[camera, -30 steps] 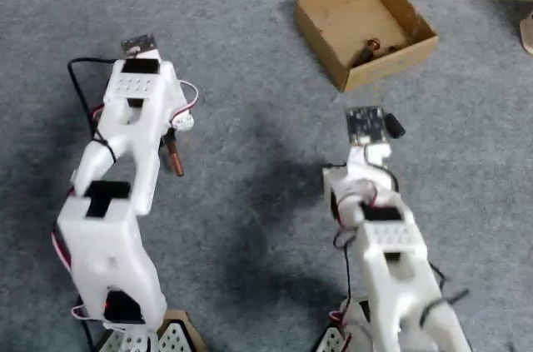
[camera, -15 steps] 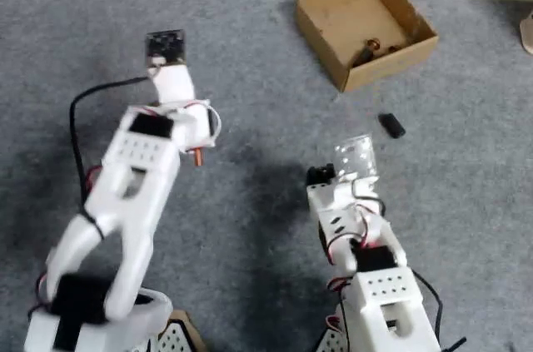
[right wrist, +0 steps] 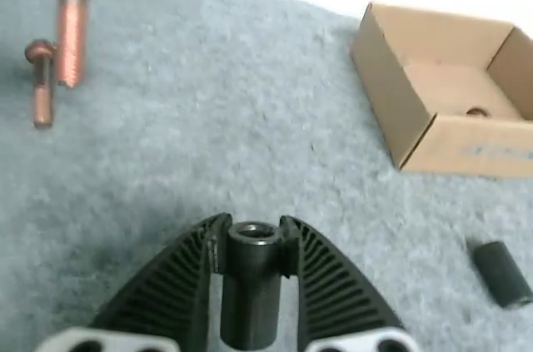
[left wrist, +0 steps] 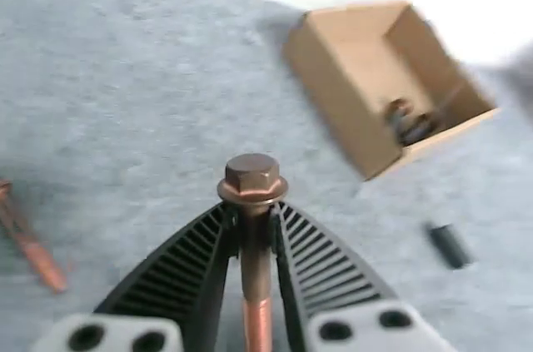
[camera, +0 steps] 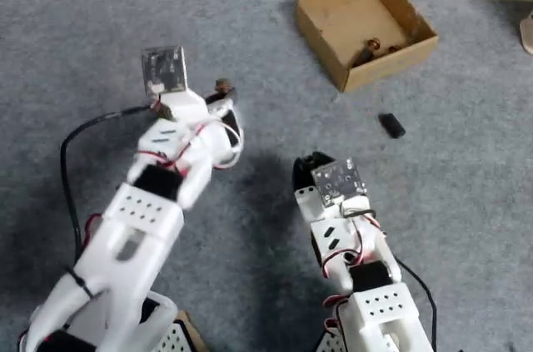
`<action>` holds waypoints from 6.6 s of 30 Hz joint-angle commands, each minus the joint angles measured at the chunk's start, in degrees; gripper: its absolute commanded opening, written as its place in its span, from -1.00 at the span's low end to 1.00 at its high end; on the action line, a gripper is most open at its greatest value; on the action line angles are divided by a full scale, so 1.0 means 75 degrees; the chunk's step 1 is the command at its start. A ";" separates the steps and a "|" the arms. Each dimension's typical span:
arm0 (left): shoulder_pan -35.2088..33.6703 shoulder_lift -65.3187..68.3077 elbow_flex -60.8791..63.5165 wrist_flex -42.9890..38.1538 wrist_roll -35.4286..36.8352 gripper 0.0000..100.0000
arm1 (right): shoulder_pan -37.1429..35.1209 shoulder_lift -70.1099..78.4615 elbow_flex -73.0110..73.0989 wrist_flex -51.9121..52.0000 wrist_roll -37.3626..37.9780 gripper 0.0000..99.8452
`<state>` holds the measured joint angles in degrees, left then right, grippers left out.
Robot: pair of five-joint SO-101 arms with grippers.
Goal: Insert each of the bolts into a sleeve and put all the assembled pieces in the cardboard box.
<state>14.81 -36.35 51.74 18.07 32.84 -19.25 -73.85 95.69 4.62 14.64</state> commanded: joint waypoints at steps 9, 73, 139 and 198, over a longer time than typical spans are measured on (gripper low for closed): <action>0.1366 -0.1928 0.2421 -0.3165 0.0504 -0.99 | -0.0920 -0.1073 0.0897 0.0299 0.1430 -0.99; 0.2362 -0.1799 0.3393 -0.3235 0.0129 -0.76 | -0.0053 -0.1412 0.0885 0.0686 0.0563 -0.99; -0.0615 -0.1811 0.4331 0.3153 -0.3821 -0.08 | 0.1846 0.7871 -1.1048 0.4073 0.1184 -0.99; -0.0615 -0.1811 0.4331 0.3153 -0.3821 -0.08 | 0.2104 1.6604 -2.1468 0.7379 0.1805 -0.74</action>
<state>11.12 -49.19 84.18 41.27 4.44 -5.36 53.45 -60.70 56.66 31.69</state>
